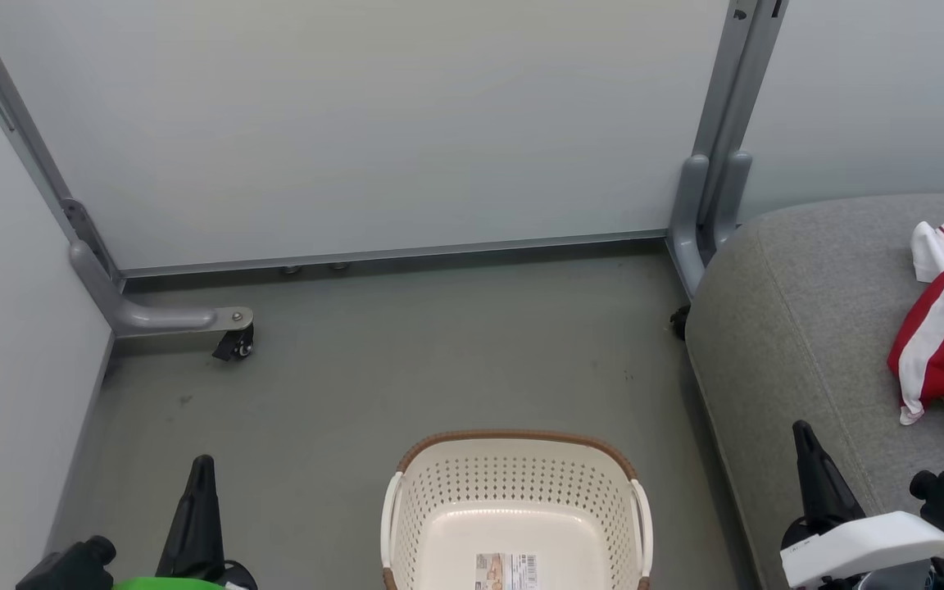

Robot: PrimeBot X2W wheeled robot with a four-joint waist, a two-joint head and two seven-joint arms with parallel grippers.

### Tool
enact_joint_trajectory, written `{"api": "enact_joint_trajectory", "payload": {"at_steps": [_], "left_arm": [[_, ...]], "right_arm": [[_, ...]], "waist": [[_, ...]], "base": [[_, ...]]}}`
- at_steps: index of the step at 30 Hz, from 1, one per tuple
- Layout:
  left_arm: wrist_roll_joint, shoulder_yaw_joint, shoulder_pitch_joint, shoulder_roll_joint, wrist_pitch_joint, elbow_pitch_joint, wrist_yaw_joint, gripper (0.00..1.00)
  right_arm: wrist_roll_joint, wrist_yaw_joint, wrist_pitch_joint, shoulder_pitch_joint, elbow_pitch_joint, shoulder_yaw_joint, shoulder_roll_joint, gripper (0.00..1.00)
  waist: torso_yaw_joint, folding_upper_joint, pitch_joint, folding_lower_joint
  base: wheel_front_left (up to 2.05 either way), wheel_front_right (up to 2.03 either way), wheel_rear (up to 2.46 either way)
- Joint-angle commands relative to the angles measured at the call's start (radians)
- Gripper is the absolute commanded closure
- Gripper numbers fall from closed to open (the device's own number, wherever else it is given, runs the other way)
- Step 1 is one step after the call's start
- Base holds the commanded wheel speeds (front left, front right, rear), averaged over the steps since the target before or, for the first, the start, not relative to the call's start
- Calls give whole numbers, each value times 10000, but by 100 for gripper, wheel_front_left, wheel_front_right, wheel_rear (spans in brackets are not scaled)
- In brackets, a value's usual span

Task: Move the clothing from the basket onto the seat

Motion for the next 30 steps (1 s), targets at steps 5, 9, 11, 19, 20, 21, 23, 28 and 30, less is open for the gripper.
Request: {"api": "enact_joint_trajectory", "payload": {"at_steps": [5,9,11,19,20,21,23,28,30], "left_arm": [[-1007,95,-505,104,181,7,-30,100],[-1584,134,-633,122,306,85,-35,100],[-1868,153,-691,130,368,121,-38,100],[-2915,234,-916,154,603,277,-47,100],[-3097,248,-952,157,644,306,-49,100],[-3179,255,-970,159,669,319,-49,100],[-3413,275,-1028,163,718,357,-51,100],[-4015,334,-1164,172,875,449,-57,100],[-4255,357,-1220,174,925,482,-59,100]], "right_arm": [[954,-1,251,-423,3,-103,-76,100],[1505,-2,385,-517,64,-143,-80,100],[1768,-2,453,-552,94,-162,-83,100],[2782,-3,714,-715,215,-238,-90,100],[2948,-3,760,-736,236,-251,-92,100],[3028,-3,780,-746,245,-256,-92,100],[3266,-3,840,-788,273,-274,-94,100],[3852,-4,987,-889,343,-315,-99,100],[4072,-4,1048,-916,367,-330,-100,100]], "waist": [[-63,9,57,0],[-106,11,95,0],[-128,11,114,0],[-215,13,191,0],[-230,14,204,0],[-237,14,210,0],[-259,14,229,0],[-314,16,278,0],[-336,16,297,0]], "base": [[0,0,0],[0,0,0],[0,0,0],[0,0,0],[0,0,0],[0,0,0],[0,0,0],[0,0,0],[0,0,0]]}}
